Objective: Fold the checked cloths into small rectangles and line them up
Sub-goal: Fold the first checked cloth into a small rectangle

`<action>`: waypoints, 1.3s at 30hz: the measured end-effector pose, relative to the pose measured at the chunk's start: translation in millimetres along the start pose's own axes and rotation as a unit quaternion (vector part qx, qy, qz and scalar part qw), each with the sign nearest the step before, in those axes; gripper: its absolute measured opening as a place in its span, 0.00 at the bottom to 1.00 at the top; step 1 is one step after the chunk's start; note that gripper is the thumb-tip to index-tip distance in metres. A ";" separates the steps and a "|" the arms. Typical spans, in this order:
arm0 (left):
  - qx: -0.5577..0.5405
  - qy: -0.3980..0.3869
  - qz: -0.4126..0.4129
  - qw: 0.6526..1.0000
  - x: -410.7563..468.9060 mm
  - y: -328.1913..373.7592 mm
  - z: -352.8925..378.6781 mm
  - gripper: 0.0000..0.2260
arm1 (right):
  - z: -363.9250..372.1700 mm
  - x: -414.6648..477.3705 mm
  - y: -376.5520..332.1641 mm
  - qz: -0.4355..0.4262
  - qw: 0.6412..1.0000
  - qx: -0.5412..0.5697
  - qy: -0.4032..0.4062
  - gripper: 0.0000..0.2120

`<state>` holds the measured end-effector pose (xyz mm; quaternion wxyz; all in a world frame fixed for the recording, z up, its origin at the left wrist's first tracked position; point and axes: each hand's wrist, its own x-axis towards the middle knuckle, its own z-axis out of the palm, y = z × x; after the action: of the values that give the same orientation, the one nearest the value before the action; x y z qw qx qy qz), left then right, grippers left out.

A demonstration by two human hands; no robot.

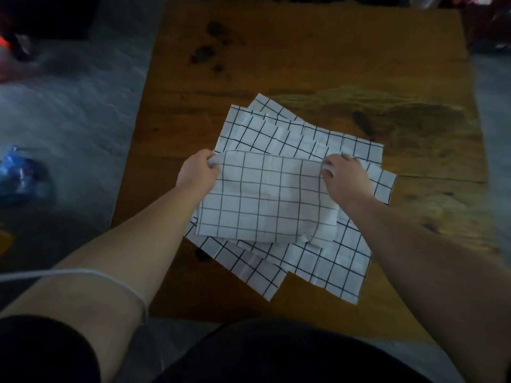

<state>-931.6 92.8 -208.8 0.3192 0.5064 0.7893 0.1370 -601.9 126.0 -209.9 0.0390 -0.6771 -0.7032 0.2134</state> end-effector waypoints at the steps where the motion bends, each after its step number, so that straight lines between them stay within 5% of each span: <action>1: -0.008 0.000 -0.006 1.000 2.7 -0.8 2.8 0.14 | 1.6 5.4 1.3 0.007 1.000 0.014 -0.008 0.15; 6: 0.039 0.009 0.026 0.999 -12.2 -4.4 11.7 0.31 | 10.8 -11.5 9.3 0.009 0.997 0.074 0.006 0.21; 10: 0.060 -0.014 0.101 0.993 -61.5 -5.8 28.7 0.26 | 25.0 -68.5 18.5 -0.023 0.993 0.118 0.015 0.18; 18: 0.123 -0.095 0.168 0.974 -143.1 -44.4 66.6 0.24 | 57.2 -151.8 20.0 0.273 0.907 0.321 0.022 0.15; 22: 0.175 -0.133 0.193 0.956 -160.8 -59.0 75.9 0.25 | 63.4 -158.0 17.6 0.258 0.919 0.296 -0.032 0.15; 39: 0.245 -0.170 0.233 0.926 -165.1 -73.2 76.5 0.27 | 47.6 -151.8 29.5 0.273 0.919 0.284 0.004 0.16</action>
<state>-887.8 -94.8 -246.0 0.2734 0.7541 0.5920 -0.0779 -578.5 -33.1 -227.9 0.1733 -0.8038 -0.4009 0.4039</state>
